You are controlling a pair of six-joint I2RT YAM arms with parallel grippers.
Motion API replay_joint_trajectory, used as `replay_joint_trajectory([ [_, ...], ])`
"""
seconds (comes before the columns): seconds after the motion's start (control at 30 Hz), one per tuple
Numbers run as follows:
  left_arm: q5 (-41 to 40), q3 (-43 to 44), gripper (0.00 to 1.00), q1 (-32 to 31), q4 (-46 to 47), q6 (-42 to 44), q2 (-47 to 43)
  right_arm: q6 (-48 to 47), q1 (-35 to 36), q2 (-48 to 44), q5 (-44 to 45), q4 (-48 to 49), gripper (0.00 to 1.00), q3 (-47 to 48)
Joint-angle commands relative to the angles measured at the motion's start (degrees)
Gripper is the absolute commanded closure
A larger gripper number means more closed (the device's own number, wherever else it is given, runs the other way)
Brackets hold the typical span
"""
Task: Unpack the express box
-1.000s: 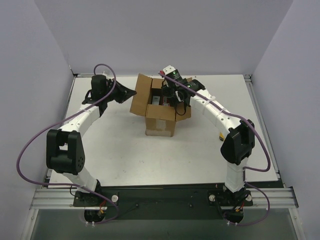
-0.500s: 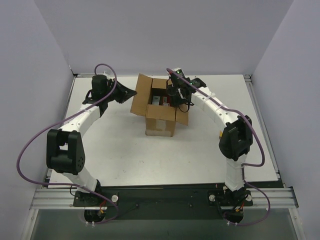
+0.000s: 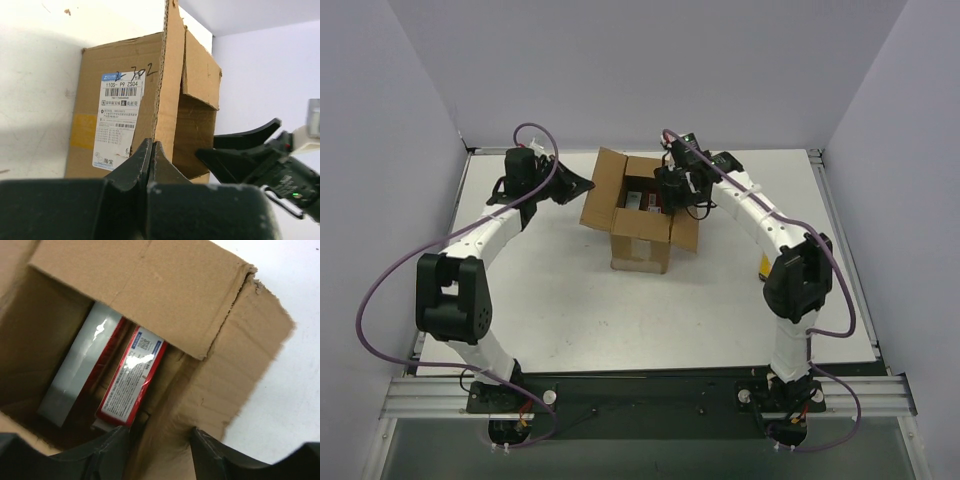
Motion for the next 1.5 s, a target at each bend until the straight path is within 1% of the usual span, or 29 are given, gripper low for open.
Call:
replay_joint_trajectory([
  [0.0, 5.55, 5.26, 1.00, -0.54, 0.02, 11.34, 2.56, -2.41, -2.68, -8.90, -8.81, -6.69, 0.41, 2.26],
  [0.07, 9.76, 7.27, 1.00, -0.98, -0.34, 13.99, 3.26, -6.97, -3.91, -11.80, -11.45, -6.52, 0.35, 5.08],
  [0.1, 11.34, 7.81, 1.00, -1.15, -2.77, 16.53, 3.44, -8.91, -4.00, -12.94, -11.72, -6.26, 0.34, 5.70],
  [0.13, 13.27, 8.59, 1.00, -1.85, -3.50, 17.51, 3.88, -14.84, -4.00, -13.21, -12.68, -5.82, 0.34, 6.41],
  [0.2, 15.92, 9.92, 1.00, -2.56, -5.07, 19.71, 4.32, -20.85, -3.91, -14.00, -14.52, -3.54, 0.34, 5.37],
  [0.23, 16.63, 10.18, 1.00, -3.17, -5.52, 20.07, 4.58, -25.84, -3.83, -14.27, -16.36, -2.40, 0.36, 4.31],
  [0.27, 17.94, 10.18, 1.00, -3.70, -5.70, 20.59, 4.59, -27.72, -3.74, -14.44, -17.95, -0.04, 0.48, 3.35],
  [0.3, 18.82, 10.10, 1.00, -4.05, -5.61, 20.86, 4.59, -29.04, -3.74, -14.53, -19.62, 1.11, 0.55, 1.25],
  [0.33, 19.70, 10.10, 1.00, -4.40, -5.70, 21.30, 4.59, -30.53, -3.74, -14.62, -21.55, 1.82, 0.75, 0.53],
  [0.37, 20.67, 10.62, 1.00, -5.19, -6.13, 22.60, 4.67, -34.11, -3.74, -14.54, -26.44, 2.09, 0.84, -0.35],
  [0.43, 21.20, 11.41, 1.00, -5.72, -8.24, 23.76, 5.55, -38.09, -2.34, -14.45, -28.50, 2.01, 1.00, -3.42],
  [0.47, 21.55, 11.85, 1.00, -5.81, -8.94, 23.93, 5.90, -42.54, -1.55, -14.97, -28.07, 2.09, 1.00, -5.00],
  [0.57, 21.73, 12.38, 1.00, -5.64, -9.22, 23.94, 6.52, -48.45, 1.62, -15.24, -24.22, 2.18, 1.00, -10.63],
  [0.63, 21.73, 12.38, 1.00, -5.73, -8.95, 24.20, 6.26, -49.44, 3.29, -15.06, -22.72, 2.18, 1.00, -13.00],
  [0.77, 22.26, 12.21, 1.00, -5.73, -9.83, 26.04, 5.64, -48.04, 4.26, -13.57, -18.33, 3.76, 1.00, -14.94],
  [0.8, 22.43, 12.03, 1.00, -5.81, -10.00, 26.22, 5.47, -47.95, 4.35, -13.39, -15.36, 4.46, 1.00, -15.38],
  [0.87, 22.52, 11.42, 1.00, -5.81, -10.18, 26.75, 5.11, -48.04, 4.43, -13.30, -12.09, 7.17, 1.00, -16.69],
  [0.93, 22.87, 10.63, 1.00, -6.08, -10.01, 26.84, 4.68, -48.65, 3.82, -13.22, -7.79, 8.94, 1.00, -16.97],
  [1.03, 22.96, 10.19, 1.00, -6.95, -10.09, 27.89, 4.15, -49.70, 2.59, -12.95, -5.31, 11.31, 1.00, -15.92],
  [1.23, 22.79, 10.53, 1.00, -8.80, -11.76, 31.22, 3.97, -54.62, -0.22, -13.47, -3.11, 13.69, 1.00, -12.31],
  [1.47, 22.87, 11.41, 1.00, -10.21, -13.96, 33.78, 4.32, -59.02, -2.15, -14.54, -1.53, 17.73, 1.00, -12.57],
])
